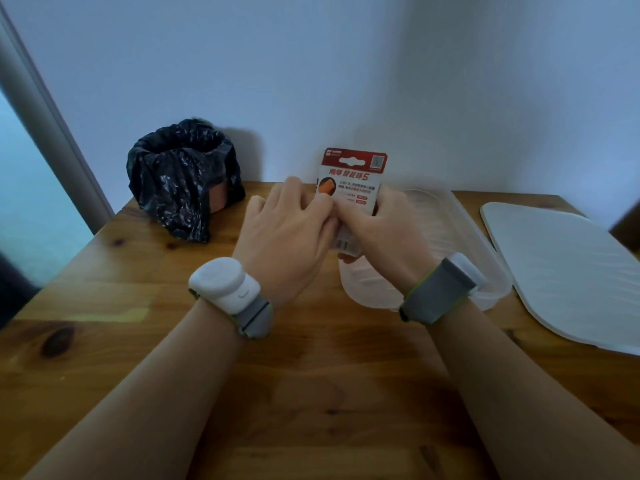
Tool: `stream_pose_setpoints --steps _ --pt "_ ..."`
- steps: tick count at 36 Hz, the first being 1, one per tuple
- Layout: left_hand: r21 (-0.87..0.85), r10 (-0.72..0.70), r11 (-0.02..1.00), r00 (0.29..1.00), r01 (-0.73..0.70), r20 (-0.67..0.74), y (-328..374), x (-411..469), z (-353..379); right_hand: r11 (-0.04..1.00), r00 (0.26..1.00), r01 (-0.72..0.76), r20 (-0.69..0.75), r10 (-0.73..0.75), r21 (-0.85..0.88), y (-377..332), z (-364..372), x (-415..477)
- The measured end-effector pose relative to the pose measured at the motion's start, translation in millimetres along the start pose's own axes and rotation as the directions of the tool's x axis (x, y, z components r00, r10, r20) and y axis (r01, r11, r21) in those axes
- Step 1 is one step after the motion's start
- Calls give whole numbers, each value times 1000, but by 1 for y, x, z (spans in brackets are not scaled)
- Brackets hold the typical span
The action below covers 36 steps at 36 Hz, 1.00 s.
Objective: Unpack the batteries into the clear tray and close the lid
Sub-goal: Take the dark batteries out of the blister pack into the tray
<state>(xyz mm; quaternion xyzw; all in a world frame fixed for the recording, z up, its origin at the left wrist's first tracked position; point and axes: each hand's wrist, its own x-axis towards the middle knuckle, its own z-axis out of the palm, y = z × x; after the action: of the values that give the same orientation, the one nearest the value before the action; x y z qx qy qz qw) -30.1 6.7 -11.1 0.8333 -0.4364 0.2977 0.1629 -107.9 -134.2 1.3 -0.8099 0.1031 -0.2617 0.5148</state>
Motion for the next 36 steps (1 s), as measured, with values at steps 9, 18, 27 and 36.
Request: stream_pose_setpoints --steps 9,18,27,36 --pt "-238 -25 969 985 66 172 -3 8 10 999 996 -24 83 21 41 2 -1 1" --pt "-255 -15 966 996 38 90 -16 6 6 1000 992 9 126 -8 -1 4 1 2" --pt "-225 -33 973 996 51 84 -20 6 2 999 995 45 85 -43 -14 4 1 2" --pt "-134 40 991 993 -25 111 -18 3 1 1000 997 30 74 -30 2 3 -3 4"
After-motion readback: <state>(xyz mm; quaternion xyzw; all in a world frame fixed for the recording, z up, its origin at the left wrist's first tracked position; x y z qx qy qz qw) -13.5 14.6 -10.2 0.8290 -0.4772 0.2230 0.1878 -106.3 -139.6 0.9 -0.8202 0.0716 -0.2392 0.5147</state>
